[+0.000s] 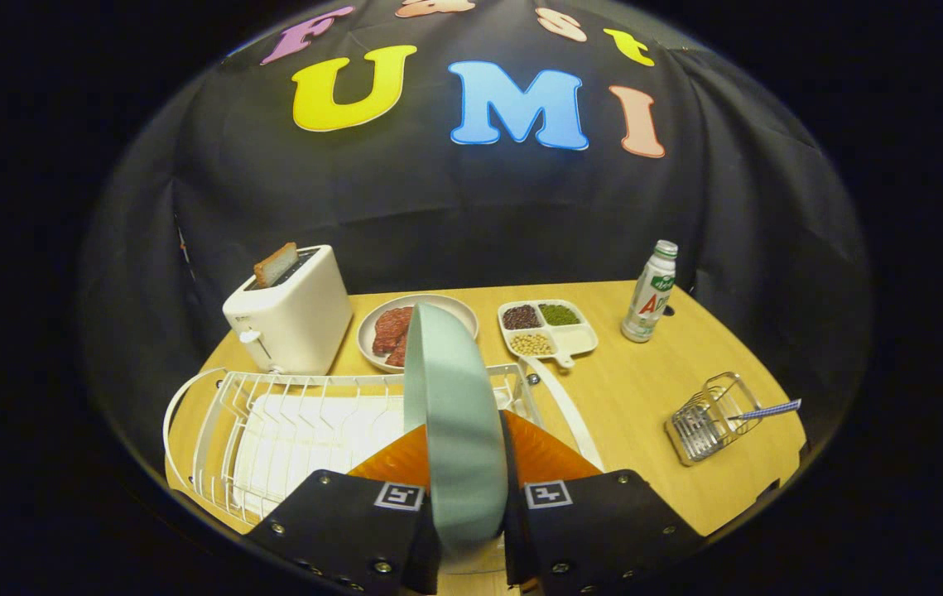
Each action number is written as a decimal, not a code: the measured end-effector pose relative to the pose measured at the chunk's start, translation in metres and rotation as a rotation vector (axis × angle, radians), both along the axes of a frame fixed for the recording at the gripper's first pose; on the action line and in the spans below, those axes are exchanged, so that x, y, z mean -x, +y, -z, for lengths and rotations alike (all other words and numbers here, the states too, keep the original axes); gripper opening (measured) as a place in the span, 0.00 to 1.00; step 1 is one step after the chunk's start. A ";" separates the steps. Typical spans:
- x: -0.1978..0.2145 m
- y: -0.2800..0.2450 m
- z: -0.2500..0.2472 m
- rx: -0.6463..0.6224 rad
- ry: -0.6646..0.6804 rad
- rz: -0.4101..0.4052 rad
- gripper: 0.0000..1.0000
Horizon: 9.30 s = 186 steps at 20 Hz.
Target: Take the plate from the dish rack, then take the spoon from the basket and place it into the plate.
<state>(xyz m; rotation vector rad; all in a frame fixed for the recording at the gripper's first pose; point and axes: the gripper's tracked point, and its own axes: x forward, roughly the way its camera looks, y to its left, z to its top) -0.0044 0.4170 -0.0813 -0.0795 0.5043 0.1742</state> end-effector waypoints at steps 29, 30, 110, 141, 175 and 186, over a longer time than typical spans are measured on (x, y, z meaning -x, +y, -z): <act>0.170 -0.140 0.034 0.007 0.066 0.026 0.25; 0.169 -0.138 0.041 -0.007 0.079 0.016 0.25; -0.055 -0.310 -0.058 -0.362 -0.192 0.470 0.06; 0.198 -0.064 -0.035 -0.211 -0.067 -0.314 0.06; 0.152 -0.111 -0.065 -0.281 -0.186 -0.217 0.23; 0.082 -0.172 -0.149 -0.260 -0.383 -0.104 0.22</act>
